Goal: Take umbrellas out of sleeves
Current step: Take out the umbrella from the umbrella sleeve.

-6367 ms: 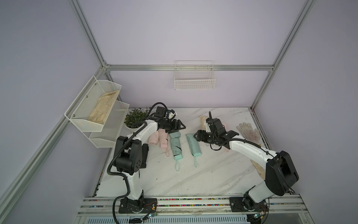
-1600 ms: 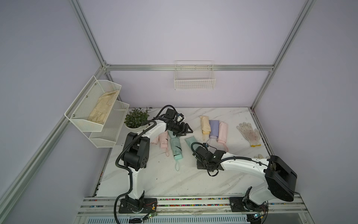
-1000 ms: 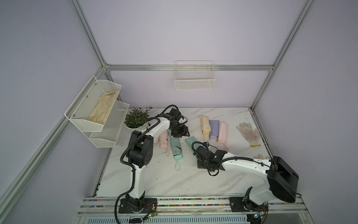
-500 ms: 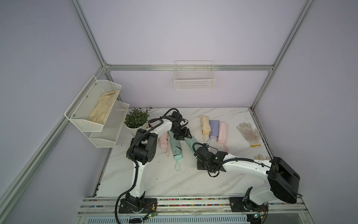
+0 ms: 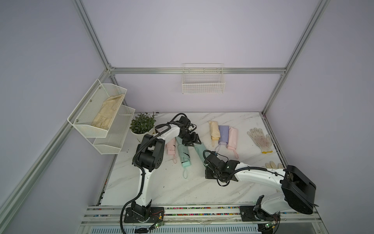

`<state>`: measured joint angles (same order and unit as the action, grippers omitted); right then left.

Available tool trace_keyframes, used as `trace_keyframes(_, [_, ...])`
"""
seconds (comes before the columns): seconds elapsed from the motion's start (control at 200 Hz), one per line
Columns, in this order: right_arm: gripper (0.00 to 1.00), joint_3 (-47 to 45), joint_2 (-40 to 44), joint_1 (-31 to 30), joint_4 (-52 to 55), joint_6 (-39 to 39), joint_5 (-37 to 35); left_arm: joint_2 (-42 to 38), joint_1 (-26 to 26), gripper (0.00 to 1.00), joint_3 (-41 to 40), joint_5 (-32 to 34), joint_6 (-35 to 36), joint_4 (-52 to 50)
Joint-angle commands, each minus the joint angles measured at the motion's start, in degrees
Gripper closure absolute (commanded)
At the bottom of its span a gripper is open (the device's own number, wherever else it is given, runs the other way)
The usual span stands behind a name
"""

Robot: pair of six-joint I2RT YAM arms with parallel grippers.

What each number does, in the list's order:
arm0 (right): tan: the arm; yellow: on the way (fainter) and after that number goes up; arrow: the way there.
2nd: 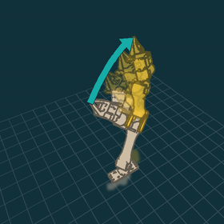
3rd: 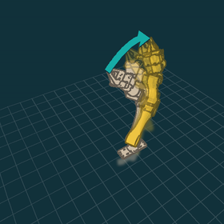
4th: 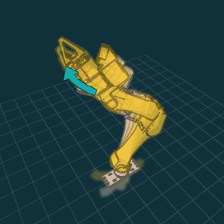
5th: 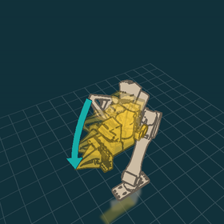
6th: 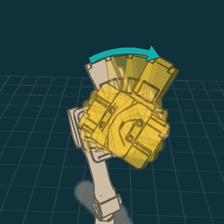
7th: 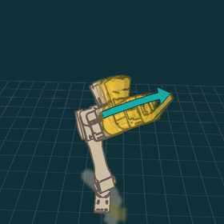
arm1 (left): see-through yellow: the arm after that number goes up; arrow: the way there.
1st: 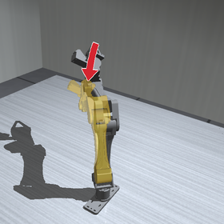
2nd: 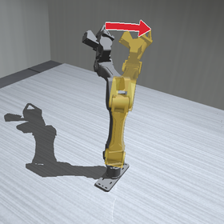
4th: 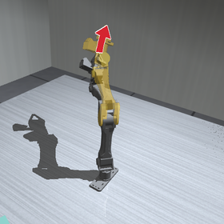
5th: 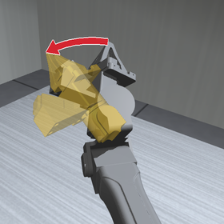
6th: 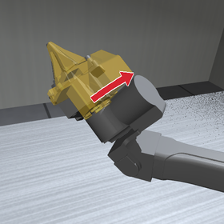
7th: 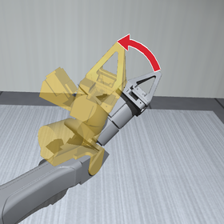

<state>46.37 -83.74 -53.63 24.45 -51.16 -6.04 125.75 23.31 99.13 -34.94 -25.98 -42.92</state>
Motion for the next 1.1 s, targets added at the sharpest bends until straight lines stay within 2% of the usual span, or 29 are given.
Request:
trace_keyframes(0.0, [1.0,-0.6,1.1,0.1,-3.4,-0.4,2.8,0.1,0.0,0.37,1.1,-1.2,-0.4,0.8])
trace_keyframes(0.19, [1.0,-0.2,2.4,0.2,-1.7,-0.4,1.7,-1.0,-0.2,0.37,0.7,0.2,0.1,0.4])
trace_keyframes(0.305, [1.0,-0.2,2.2,0.1,-1.5,-0.4,1.6,-0.3,-0.2,0.48,0.6,-0.8,0.2,0.3])
trace_keyframes(0.37, [1.0,-0.2,2.1,0.2,-1.8,-0.5,1.8,0.5,-0.1,0.5,0.6,-1.0,-0.1,0.4])
trace_keyframes(0.585, [1.0,-0.4,2.3,0.2,-2.2,-0.4,1.7,1.9,-0.2,0.49,1.4,1.2,0.6,-1.0])
trace_keyframes(0.775, [1.0,-1.0,3.1,0.2,-2.1,-0.5,1.5,2.4,-0.2,0.43,2.9,7.2,2.4,-3.7])
trace_keyframes(1.095, [1.0,-1.6,3.3,0.2,-2.6,-0.6,1.7,4.8,0.4,0.47,3.5,0.9,0.5,-2.1])
